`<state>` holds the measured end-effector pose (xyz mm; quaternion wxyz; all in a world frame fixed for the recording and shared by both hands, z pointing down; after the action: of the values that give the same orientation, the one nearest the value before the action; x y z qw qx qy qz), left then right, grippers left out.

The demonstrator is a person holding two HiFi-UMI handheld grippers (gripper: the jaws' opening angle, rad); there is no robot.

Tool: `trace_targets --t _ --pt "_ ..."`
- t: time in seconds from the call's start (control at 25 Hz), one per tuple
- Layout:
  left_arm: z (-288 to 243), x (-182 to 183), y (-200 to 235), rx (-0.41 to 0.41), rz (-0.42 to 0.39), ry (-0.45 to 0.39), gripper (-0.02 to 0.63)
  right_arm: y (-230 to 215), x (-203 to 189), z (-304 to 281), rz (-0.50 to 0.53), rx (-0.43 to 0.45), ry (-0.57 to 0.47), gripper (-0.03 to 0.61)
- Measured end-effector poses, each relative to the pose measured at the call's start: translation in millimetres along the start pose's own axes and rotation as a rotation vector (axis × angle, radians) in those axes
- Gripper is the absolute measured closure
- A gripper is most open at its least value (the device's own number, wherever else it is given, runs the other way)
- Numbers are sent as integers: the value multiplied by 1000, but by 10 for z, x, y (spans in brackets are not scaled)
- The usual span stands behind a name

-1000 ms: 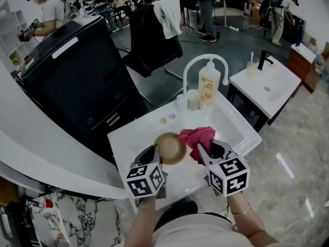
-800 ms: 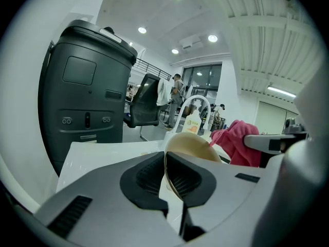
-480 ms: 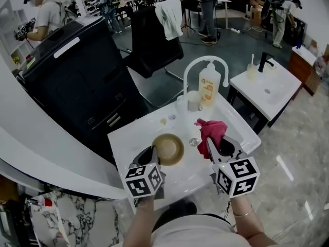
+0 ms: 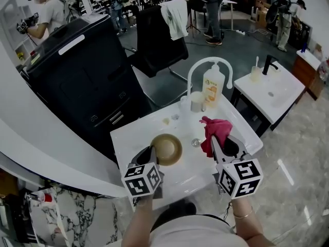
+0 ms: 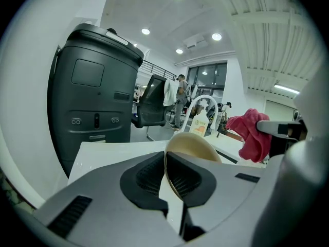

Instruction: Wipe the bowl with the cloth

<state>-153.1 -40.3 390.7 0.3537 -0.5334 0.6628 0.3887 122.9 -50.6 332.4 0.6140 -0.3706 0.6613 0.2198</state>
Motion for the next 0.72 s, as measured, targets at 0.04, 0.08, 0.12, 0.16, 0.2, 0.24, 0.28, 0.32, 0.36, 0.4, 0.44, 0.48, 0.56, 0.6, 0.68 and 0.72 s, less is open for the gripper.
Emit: trace_targets --t 0.04,0.08,0.12,0.16,0.2,0.24,0.28,0.32,0.36,0.4,0.44,0.48,0.56,0.6,0.68,0.72 --pt "-6 -5 18 7 3 2 581 1 7 -6 2 2 -3 514" --pt "-14 -11 40 13 6 3 581 5 14 -14 5 3 -6 514" --pt "-23 -17 64 20 9 6 581 10 20 -24 8 5 -9 514" --pt "-33 -23 87 28 12 8 581 14 26 -34 11 7 -12 514" --pt "-44 -30 108 34 15 10 581 16 32 -44 14 9 -15 514" --pt "-54 -37 128 41 19 12 581 17 37 -53 16 12 -19 514" --pt "-64 -45 146 46 22 15 581 18 43 -61 19 14 -23 514" --pt "-73 -53 164 52 25 17 581 21 50 -69 20 16 -26 514" --pt "-82 -61 184 58 27 19 581 26 57 -79 22 19 -29 514" --pt "-92 -67 204 64 30 21 581 33 64 -90 24 22 -32 514" --pt "-105 -73 226 70 33 23 581 39 70 -103 25 26 -33 514" --pt "-120 -80 248 76 36 26 581 45 76 -116 27 29 -35 514" --pt "-155 -92 290 86 44 33 581 52 84 -144 29 34 -36 514" --pt "-176 -98 309 91 47 36 581 55 87 -158 29 36 -37 514" --pt "-219 -109 350 102 49 42 581 61 91 -186 30 40 -37 514" --pt "-242 -115 371 109 49 44 581 64 93 -200 30 41 -37 514"
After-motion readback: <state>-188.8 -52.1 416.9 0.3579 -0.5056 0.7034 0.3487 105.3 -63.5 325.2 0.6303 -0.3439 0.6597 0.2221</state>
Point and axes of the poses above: the fingertips, and each gripper's own axes: z backward along the fingers, y to its left, x out of its top, the point moved 10 cm from there along z, backward along the fingers, and after that the axes turned 12 degrees about x, right-handed, at the moved point
